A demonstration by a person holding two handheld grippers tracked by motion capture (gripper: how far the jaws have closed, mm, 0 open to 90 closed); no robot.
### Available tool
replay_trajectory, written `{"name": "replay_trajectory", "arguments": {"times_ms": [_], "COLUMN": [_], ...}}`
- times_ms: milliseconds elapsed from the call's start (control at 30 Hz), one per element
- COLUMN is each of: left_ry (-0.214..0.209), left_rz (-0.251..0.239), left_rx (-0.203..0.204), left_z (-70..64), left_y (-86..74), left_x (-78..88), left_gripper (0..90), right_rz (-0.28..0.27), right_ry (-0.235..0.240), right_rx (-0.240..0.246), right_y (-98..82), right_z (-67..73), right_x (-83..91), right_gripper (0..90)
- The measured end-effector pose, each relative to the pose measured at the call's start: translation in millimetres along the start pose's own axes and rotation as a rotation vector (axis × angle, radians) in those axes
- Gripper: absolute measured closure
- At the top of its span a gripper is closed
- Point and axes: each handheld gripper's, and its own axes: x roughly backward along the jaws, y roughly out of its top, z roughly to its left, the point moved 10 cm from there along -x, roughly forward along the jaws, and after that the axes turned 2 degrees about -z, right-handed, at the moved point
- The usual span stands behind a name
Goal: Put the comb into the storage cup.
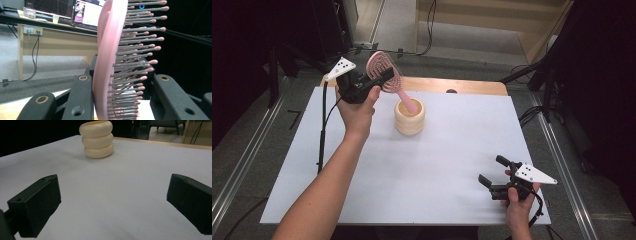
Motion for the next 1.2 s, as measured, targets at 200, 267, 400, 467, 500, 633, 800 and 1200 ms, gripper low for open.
{"name": "replay_trajectory", "arguments": {"times_ms": [200, 267, 400, 467, 500, 633, 800, 1200], "left_ry": [0.013, 0.016, 0.027, 0.032, 0.032, 0.040, 0.050, 0.063], "left_rz": [-0.003, -0.002, 0.000, 0.000, 0.002, 0.006, 0.011, 0.032], "left_rx": [0.003, -0.001, -0.017, -0.018, -0.020, -0.026, -0.033, -0.032], "left_z": [3.8, 4.5, 6.2, 6.8, 6.9, 7.0, 7.9, 12.5], "left_y": [-1.7, -2.7, -4.2, -4.9, -5.6, -8.7, -13.9, -26.9], "left_x": [-3.0, -3.9, -5.3, -6.3, -6.8, -9.5, -12.7, -16.3], "left_gripper": [66.0, 66.0, 66.0, 66.0, 66.0, 65.9, 65.9, 65.9], "right_rz": [-0.001, -0.002, -0.001, -0.003, -0.002, -0.003, -0.003, -0.005], "right_ry": [0.000, 0.001, 0.001, 0.002, 0.003, 0.003, 0.003, 0.004], "right_rx": [0.001, 0.000, 0.001, 0.001, 0.000, 0.001, 0.001, 0.003], "right_y": [0.1, 0.2, 0.1, 0.2, 0.1, 0.2, 0.2, 0.4], "right_z": [0.0, 0.1, -0.2, -0.2, -0.1, -0.1, -0.3, -0.4], "right_x": [0.0, 0.0, 0.0, -0.1, -0.1, -0.1, -0.1, -0.3], "right_gripper": [0.0, 0.0, 0.0, 0.0, 0.0, 0.0, 0.0, 0.0]}}
